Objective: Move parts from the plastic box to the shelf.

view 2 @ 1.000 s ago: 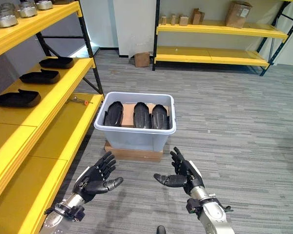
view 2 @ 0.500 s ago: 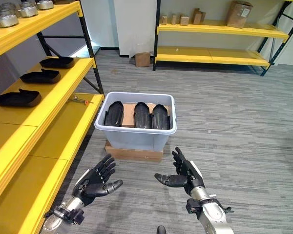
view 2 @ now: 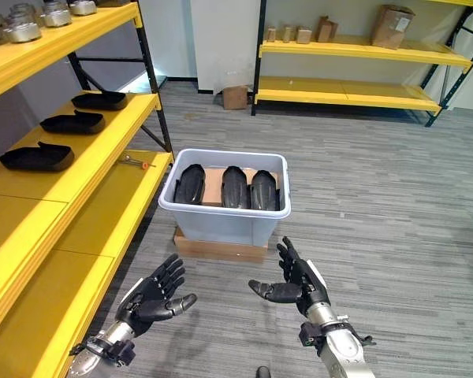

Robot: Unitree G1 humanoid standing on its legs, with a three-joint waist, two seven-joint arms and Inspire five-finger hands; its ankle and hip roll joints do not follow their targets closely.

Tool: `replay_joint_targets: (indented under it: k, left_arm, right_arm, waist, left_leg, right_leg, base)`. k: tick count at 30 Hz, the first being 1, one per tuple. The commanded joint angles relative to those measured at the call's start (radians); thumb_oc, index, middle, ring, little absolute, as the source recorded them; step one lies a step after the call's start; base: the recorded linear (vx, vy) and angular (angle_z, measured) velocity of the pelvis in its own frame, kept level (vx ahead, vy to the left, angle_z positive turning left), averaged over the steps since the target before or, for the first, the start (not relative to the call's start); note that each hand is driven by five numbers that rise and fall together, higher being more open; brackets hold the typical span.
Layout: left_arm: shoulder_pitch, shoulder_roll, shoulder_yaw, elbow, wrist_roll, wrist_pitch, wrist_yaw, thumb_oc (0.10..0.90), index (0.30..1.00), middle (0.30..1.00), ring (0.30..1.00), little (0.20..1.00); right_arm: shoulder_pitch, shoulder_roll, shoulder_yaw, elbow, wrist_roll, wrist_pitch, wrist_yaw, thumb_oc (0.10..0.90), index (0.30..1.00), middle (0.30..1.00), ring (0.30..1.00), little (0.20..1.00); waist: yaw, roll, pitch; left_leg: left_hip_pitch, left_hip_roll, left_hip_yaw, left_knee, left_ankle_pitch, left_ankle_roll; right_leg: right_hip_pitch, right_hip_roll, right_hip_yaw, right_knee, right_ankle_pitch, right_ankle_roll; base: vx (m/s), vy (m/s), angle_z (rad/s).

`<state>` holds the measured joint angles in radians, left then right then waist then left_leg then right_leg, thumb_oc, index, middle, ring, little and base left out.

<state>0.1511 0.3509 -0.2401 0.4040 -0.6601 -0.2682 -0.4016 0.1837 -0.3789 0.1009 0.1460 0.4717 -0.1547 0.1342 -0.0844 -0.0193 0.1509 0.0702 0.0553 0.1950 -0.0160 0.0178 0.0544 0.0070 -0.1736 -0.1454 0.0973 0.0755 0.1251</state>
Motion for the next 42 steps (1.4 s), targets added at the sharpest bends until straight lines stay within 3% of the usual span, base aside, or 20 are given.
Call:
replay_joint_targets:
  k: [1, 4, 6, 8, 11, 13, 19, 22, 28, 29, 33, 36, 37, 38, 39, 40, 41, 42]
  left_arm:
    - [-0.088, 0.012, 0.037, -0.054, -0.019, -0.103, -0.046, 0.900, 1.000, 1.000, 1.000, 1.000]
    - [-0.102, 0.007, 0.016, -0.058, -0.024, -0.098, -0.065, 0.900, 1.000, 1.000, 1.000, 1.000]
    - [-0.123, 0.007, -0.008, -0.075, -0.013, -0.085, -0.059, 0.900, 1.000, 1.000, 1.000, 1.000]
    - [-0.126, 0.003, -0.011, -0.076, -0.004, -0.090, -0.062, 0.900, 1.000, 1.000, 1.000, 1.000]
    - [-0.112, 0.003, -0.022, -0.094, 0.012, -0.095, -0.064, 0.900, 1.000, 1.000, 1.000, 1.000]
    - [-0.109, -0.002, -0.033, -0.106, 0.021, -0.092, -0.062, 0.900, 1.000, 1.000, 1.000, 1.000]
    - [-0.084, -0.010, -0.036, -0.112, -0.011, -0.120, -0.026, 0.900, 1.000, 1.000, 1.000, 1.000]
    - [-0.075, -0.020, -0.018, -0.117, -0.022, -0.119, -0.024, 0.900, 1.000, 1.000, 1.000, 1.000]
    - [-0.078, -0.026, -0.001, -0.125, -0.038, -0.101, -0.031, 0.900, 1.000, 1.000, 1.000, 1.000]
    - [-0.082, -0.029, 0.008, -0.119, -0.036, -0.104, -0.022, 0.900, 1.000, 1.000, 1.000, 1.000]
    - [-0.089, -0.031, 0.019, -0.118, -0.012, -0.124, 0.018, 0.900, 1.000, 1.000, 1.000, 1.000]
    - [-0.091, -0.033, 0.022, -0.122, -0.017, -0.123, 0.017, 0.900, 1.000, 1.000, 1.000, 1.000]
    - [-0.086, -0.027, 0.028, -0.132, -0.014, -0.119, 0.009, 0.900, 1.000, 1.000, 1.000, 1.000]
    - [-0.078, -0.014, 0.017, -0.137, -0.022, -0.121, 0.004, 0.900, 1.000, 1.000, 1.000, 1.000]
    - [-0.078, -0.013, 0.016, -0.138, -0.023, -0.122, 0.004, 0.900, 1.000, 1.000, 1.000, 1.000]
    - [-0.079, -0.010, 0.010, -0.136, -0.030, -0.125, 0.003, 0.900, 1.000, 1.000, 1.000, 1.000]
    - [-0.073, -0.008, 0.005, -0.132, -0.048, -0.141, 0.002, 0.900, 1.000, 1.000, 1.000, 1.000]
    - [-0.067, -0.009, 0.009, -0.127, -0.053, -0.149, -0.004, 0.900, 1.000, 1.000, 1.000, 1.000]
  right_arm:
    - [-0.142, -0.006, -0.037, -0.077, 0.007, -0.181, -0.001, 0.900, 1.000, 1.000, 1.000, 1.000]
    - [-0.143, -0.015, -0.053, -0.091, 0.004, -0.175, 0.006, 0.900, 1.000, 1.000, 1.000, 1.000]
    - [-0.143, -0.021, -0.067, -0.109, -0.010, -0.171, 0.005, 0.900, 1.000, 1.000, 1.000, 1.000]
    - [-0.147, -0.020, -0.067, -0.113, -0.015, -0.165, -0.003, 0.900, 1.000, 1.000, 1.000, 1.000]
    - [-0.143, -0.011, -0.057, -0.110, -0.031, -0.160, -0.010, 0.900, 1.000, 1.000, 1.000, 1.000]
    - [-0.136, -0.013, -0.059, -0.101, -0.038, -0.159, -0.018, 0.900, 1.000, 1.000, 1.000, 1.000]
    - [-0.111, -0.021, -0.049, -0.075, -0.129, -0.156, -0.079, 0.900, 1.000, 1.000, 1.000, 1.000]
    - [-0.099, -0.042, -0.057, -0.048, -0.096, -0.155, -0.051, 0.900, 1.000, 1.000, 1.000, 1.000]
    - [-0.089, -0.048, -0.067, -0.051, -0.059, -0.148, -0.020, 0.900, 1.000, 1.000, 1.000, 1.000]
    - [-0.078, -0.046, -0.072, -0.054, -0.071, -0.153, -0.022, 0.900, 1.000, 1.000, 1.000, 1.000]
    - [-0.055, -0.053, -0.083, -0.064, -0.130, -0.170, -0.039, 0.900, 1.000, 1.000, 1.000, 1.000]
    - [-0.045, -0.059, -0.082, -0.074, -0.134, -0.180, -0.040, 0.900, 1.000, 1.000, 1.000, 1.000]
    - [-0.038, -0.062, -0.085, -0.093, -0.133, -0.179, -0.039, 0.900, 1.000, 1.000, 1.000, 1.000]
    - [-0.026, -0.072, -0.090, -0.117, -0.120, -0.168, -0.040, 0.900, 1.000, 1.000, 1.000, 1.000]
    - [-0.026, -0.074, -0.090, -0.118, -0.119, -0.166, -0.041, 0.900, 1.000, 1.000, 1.000, 1.000]
    - [-0.022, -0.083, -0.089, -0.122, -0.115, -0.162, -0.043, 0.900, 1.000, 1.000, 1.000, 1.000]
    - [-0.018, -0.099, -0.080, -0.120, -0.106, -0.166, -0.033, 0.900, 1.000, 1.000, 1.000, 1.000]
    - [-0.016, -0.105, -0.076, -0.118, -0.104, -0.168, -0.026, 0.900, 1.000, 1.000, 1.000, 1.000]
  waist:
    - [-0.021, -0.001, 0.037]
    - [-0.044, -0.010, 0.042]
    - [-0.069, -0.021, 0.049]
    - [-0.077, -0.027, 0.055]
    - [-0.089, -0.031, 0.062]
    - [-0.097, -0.032, 0.058]
    - [-0.102, -0.020, 0.029]
    - [-0.097, -0.021, 0.014]
    - [-0.096, -0.022, 0.008]
    - [-0.100, -0.026, 0.009]
    - [-0.099, -0.029, 0.016]
    - [-0.096, -0.029, 0.023]
    - [-0.097, -0.028, 0.034]
    - [-0.102, -0.022, 0.043]
    - [-0.101, -0.023, 0.045]
    - [-0.098, -0.016, 0.053]
    - [-0.082, 0.002, 0.063]
    - [-0.075, 0.006, 0.067]
  left_leg:
    - [0.039, -0.029, 0.039, 0.034, -0.124, 0.030]
    - [0.048, -0.045, 0.023, 0.033, -0.136, 0.033]
    - [0.069, -0.068, -0.007, 0.017, -0.148, 0.026]
    - [0.093, -0.077, -0.011, -0.002, -0.156, 0.019]
    - [0.128, -0.085, -0.017, -0.013, -0.173, 0.020]
    - [0.133, -0.088, -0.030, 0.001, -0.184, 0.023]
    - [0.150, -0.061, 0.005, 0.046, -0.213, 0.003]
    - [0.127, -0.039, -0.008, 0.123, -0.215, -0.011]
    - [0.069, -0.010, -0.032, 0.300, -0.146, -0.034]
    - [0.013, 0.007, -0.019, 0.526, -0.087, -0.054]
    - [-0.088, 0.006, -0.032, 0.668, -0.068, -0.045]
    - [-0.123, -0.001, -0.043, 0.657, -0.073, -0.035]
    - [-0.148, 0.008, -0.029, 0.540, -0.062, -0.029]
    - [-0.167, 0.024, -0.016, 0.393, -0.013, -0.048]
    - [-0.166, 0.023, -0.017, 0.376, -0.009, -0.049]
    - [-0.175, 0.019, -0.032, 0.294, 0.008, -0.058]
    - [-0.203, 0.019, -0.093, 0.133, 0.085, -0.089]
    - [-0.213, 0.027, -0.118, 0.091, 0.112, -0.099]
  right_leg:
    - [-0.070, 0.000, 0.002, 0.306, -0.065, 0.019]
    - [-0.095, 0.063, 0.040, 0.258, -0.070, 0.018]
    - [-0.126, 0.107, 0.075, 0.130, -0.045, 0.010]
    - [-0.142, 0.118, 0.069, 0.030, -0.008, 0.015]
    - [-0.195, 0.123, 0.092, -0.008, 0.060, 0.036]
    - [-0.182, 0.126, 0.112, -0.037, 0.055, 0.022]
    - [-0.124, 0.128, 0.073, -0.031, -0.011, -0.027]
    - [-0.082, 0.148, 0.085, -0.024, -0.051, -0.065]
    - [-0.061, 0.171, 0.104, -0.003, -0.093, -0.106]
    - [-0.041, 0.186, 0.104, 0.002, -0.116, -0.139]
    - [-0.018, 0.198, 0.111, 0.007, -0.126, -0.159]
    - [-0.010, 0.202, 0.127, 0.012, -0.130, -0.159]
    - [0.004, 0.207, 0.152, 0.017, -0.140, -0.153]
    - [0.030, 0.210, 0.166, 0.006, -0.151, -0.144]
    - [0.035, 0.208, 0.167, 0.004, -0.152, -0.142]
    - [0.055, 0.209, 0.174, -0.007, -0.158, -0.135]
    - [0.088, 0.220, 0.199, -0.027, -0.166, -0.126]
    - [0.100, 0.222, 0.210, -0.032, -0.168, -0.124]
  base:
    - [0.07, 0.011, 0.06]
    - [0.14, -0.030, -0.19]
    - [0.26, -0.154, 0.06]
    - [0.24, -0.176, 0.16]
    - [0.28, -0.190, 0.19]
    - [0.32, -0.212, 0.14]
    - [0.31, -0.222, 0.33]
    - [0.30, -0.260, -0.03]
    - [0.16, -0.195, -0.13]
    - [0.22, -0.341, -0.12]
    - [0.10, -0.167, -0.14]
    - [0.06, -0.016, -0.16]
    - [0.17, 0.096, -0.17]
    - [0.18, 0.105, -0.08]
    - [0.16, 0.144, -0.04]
    - [0.21, 0.179, -0.03]
    - [0.28, 0.211, -0.06]
    - [0.24, 0.166, -0.07]
